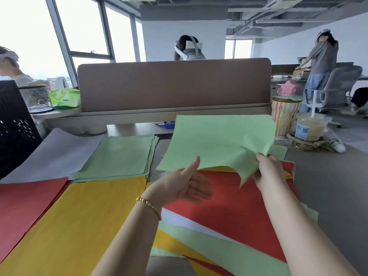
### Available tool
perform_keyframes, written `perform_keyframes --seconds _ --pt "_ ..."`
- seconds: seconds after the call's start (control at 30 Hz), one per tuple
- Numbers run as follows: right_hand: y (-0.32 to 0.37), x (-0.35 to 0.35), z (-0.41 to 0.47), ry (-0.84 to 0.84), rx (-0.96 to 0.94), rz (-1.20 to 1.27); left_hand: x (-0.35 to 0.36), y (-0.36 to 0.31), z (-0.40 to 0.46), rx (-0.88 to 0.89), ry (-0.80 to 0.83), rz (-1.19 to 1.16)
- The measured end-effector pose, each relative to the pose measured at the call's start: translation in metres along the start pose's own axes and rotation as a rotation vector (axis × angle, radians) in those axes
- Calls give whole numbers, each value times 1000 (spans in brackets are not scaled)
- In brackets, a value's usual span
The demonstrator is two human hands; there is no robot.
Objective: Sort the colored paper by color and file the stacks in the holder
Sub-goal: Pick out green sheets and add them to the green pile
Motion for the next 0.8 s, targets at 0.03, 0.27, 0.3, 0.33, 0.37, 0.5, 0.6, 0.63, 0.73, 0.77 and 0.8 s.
perform_keyframes --seconds 0.03,0.27,0.3,0.33,0.37,0.5,0.6,0.63,0.73,0.77,0.8 --pt "-1 5 -3 47 31 58 1 5 5 -39 -39 -23" --pt "-2 40 -29 510 44 42 -50 -5 17 307 -523 -827" --pt "-2 42 -33 558 73 51 -60 -4 14 329 -601 -808" --pt "-2 41 -32 572 113 79 -65 -4 13 331 -627 -776" --pt "-2 38 -29 557 159 128 -69 -2 13 308 -623 -740" --pt "-12 22 -10 416 269 90 -74 -15 8 167 -506 -532" --pt "-19 32 -18 570 263 -111 -101 -35 -2 186 -505 -410" --pt "-20 39 -28 656 249 -196 -113 -37 -5 183 -520 -376" --pt "-27 66 -48 772 122 -474 -143 -28 -6 152 -619 -365" --pt "-32 74 -52 748 61 -575 -149 -22 -5 141 -651 -415" --pt "-36 83 -54 722 -6 -679 -153 -16 -4 126 -672 -469"
Point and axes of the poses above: each hand's wrist, its own z-axis towards the middle knuckle, its own x-axis out of the palm, y = z × x, the point moved 6 cm from there along z, towards the middle knuckle, and after that the axes turned 8 degrees about -y, right-handed, at the moved point
